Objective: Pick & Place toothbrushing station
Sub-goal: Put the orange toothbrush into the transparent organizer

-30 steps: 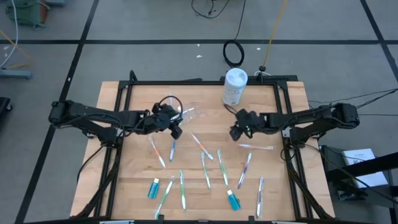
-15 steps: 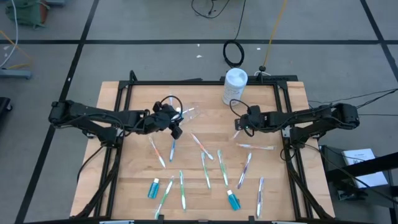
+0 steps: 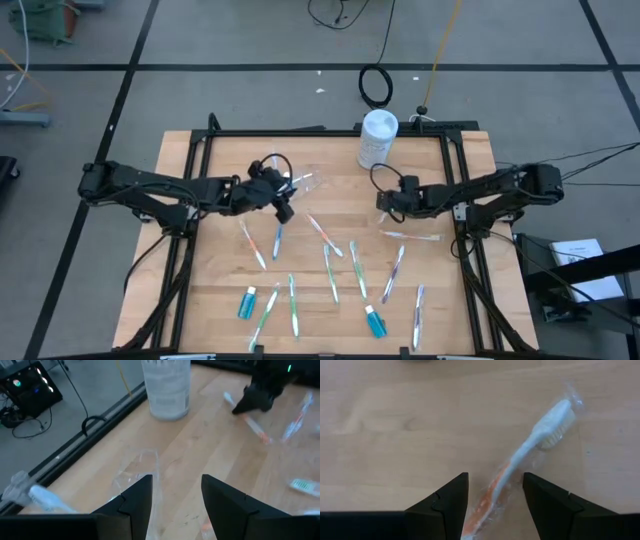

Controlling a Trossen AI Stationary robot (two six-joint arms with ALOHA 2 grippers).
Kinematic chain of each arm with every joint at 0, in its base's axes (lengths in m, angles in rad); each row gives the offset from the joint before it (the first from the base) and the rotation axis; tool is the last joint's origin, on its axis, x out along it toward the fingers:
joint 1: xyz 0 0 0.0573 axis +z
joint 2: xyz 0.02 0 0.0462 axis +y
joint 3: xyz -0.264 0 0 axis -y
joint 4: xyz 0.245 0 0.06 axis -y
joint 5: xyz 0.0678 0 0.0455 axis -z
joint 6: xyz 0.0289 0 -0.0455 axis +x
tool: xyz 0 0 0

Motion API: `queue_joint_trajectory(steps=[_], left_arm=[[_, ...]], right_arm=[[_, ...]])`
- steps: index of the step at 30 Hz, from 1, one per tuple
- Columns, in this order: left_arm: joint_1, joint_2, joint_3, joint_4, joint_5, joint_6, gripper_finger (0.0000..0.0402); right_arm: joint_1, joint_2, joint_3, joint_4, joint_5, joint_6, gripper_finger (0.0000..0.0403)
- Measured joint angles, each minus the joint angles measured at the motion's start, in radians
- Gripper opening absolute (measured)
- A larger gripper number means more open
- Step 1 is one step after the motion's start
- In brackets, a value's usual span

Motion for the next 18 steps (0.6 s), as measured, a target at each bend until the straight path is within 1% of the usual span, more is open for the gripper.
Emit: queue_joint_trajectory(steps=[3,7,11,18], left_arm=[[0.001,0.0,0.0,0.041,-0.003,0.025,0.0177],[0.001,0.0,0.0,0.057,-0.001,0.047,0.0177],[0.003,0.0,0.0,0.063,-0.001,0.049,0.0177],[0.005,0.0,0.0,0.063,-0.001,0.049,0.0177]], right_arm=[[-0.005,0.003,-0.036,0.058,0.055,0.018,0.0182],[-0.011,0.004,-0.064,0.104,0.065,-0.026,0.0159],[-0.011,0.005,-0.071,0.101,0.061,-0.038,0.0116],[0.005,0.006,-0.075,0.123,0.063,-0.066,0.0029]])
